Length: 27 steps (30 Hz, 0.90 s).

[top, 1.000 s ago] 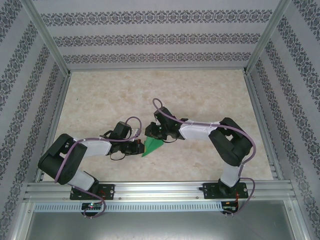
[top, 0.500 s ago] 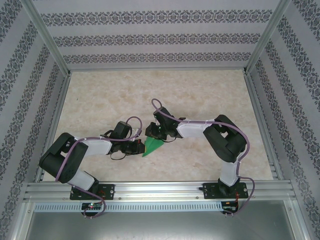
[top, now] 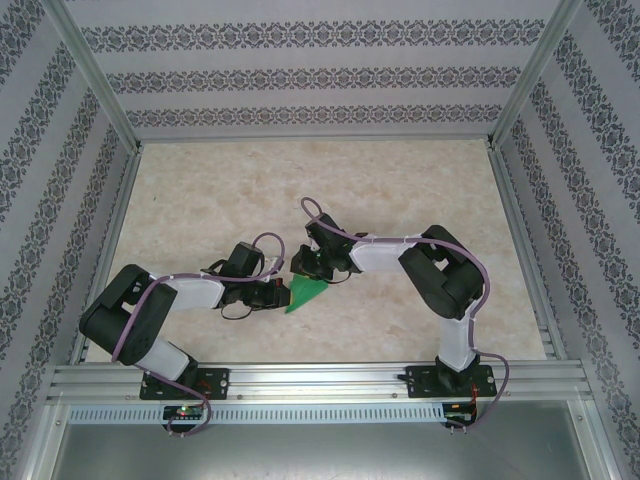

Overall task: Fold a paper plane with a square sheet of paper (pick it up from the middle)
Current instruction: Fourth fold the wing at the center of the table.

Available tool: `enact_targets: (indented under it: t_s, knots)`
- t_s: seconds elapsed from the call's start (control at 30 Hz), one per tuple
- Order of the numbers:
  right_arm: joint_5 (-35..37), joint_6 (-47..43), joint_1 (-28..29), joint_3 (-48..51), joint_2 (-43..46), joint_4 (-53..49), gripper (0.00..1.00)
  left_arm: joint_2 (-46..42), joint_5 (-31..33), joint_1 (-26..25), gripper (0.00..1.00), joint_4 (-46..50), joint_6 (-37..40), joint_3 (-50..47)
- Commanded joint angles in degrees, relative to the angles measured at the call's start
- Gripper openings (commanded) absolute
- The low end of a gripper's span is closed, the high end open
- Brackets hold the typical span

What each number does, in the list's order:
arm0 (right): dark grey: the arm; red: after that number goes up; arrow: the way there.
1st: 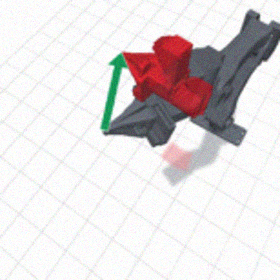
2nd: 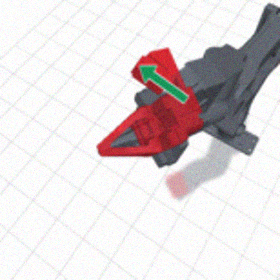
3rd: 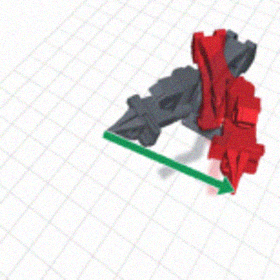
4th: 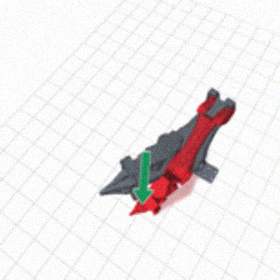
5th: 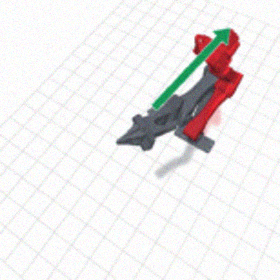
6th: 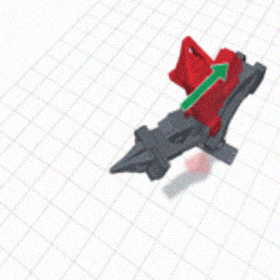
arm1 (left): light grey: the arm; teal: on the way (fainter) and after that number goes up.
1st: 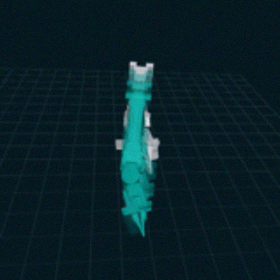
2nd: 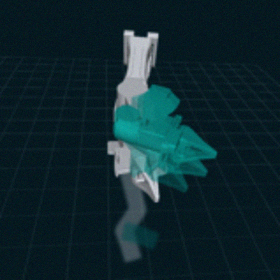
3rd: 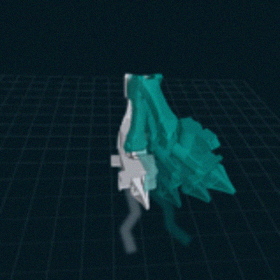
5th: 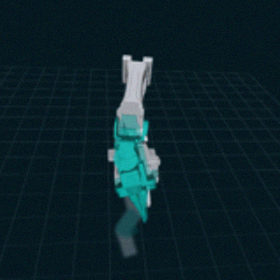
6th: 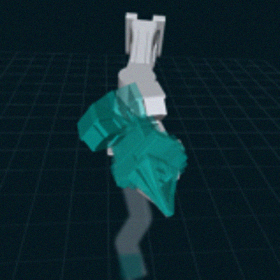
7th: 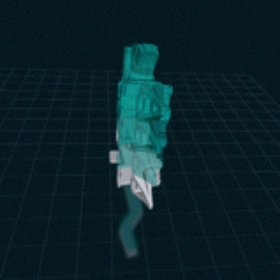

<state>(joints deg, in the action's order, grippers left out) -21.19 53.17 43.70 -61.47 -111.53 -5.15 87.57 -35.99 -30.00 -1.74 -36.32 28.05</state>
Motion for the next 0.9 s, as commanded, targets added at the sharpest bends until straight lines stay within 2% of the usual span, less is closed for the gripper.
enact_targets:
  t_s: [0.0,0.17,0.6,0.87]
  knots:
    - [0.5,-1.3,-0.4,-0.7,-2.3,-3.1,0.20,1.2,1.4,0.6,0.02,3.7,1.5,-0.5]
    - [1.0,-1.7,-0.3,0.3,-2.5,-3.9,0.20,-0.9,1.3,0.6,0.10,4.9,1.7,-0.3]
    - [1.5,-2.5,-0.3,-0.1,-2.5,-5.4,0.20,-4.6,-2.9,0.6,0.15,5.7,2.4,-0.3]
    - [1.8,-2.6,0.1,0.0,-2.4,-5.7,0.20,-7.2,-2.9,0.6,0.17,6.0,2.4,-0.3]
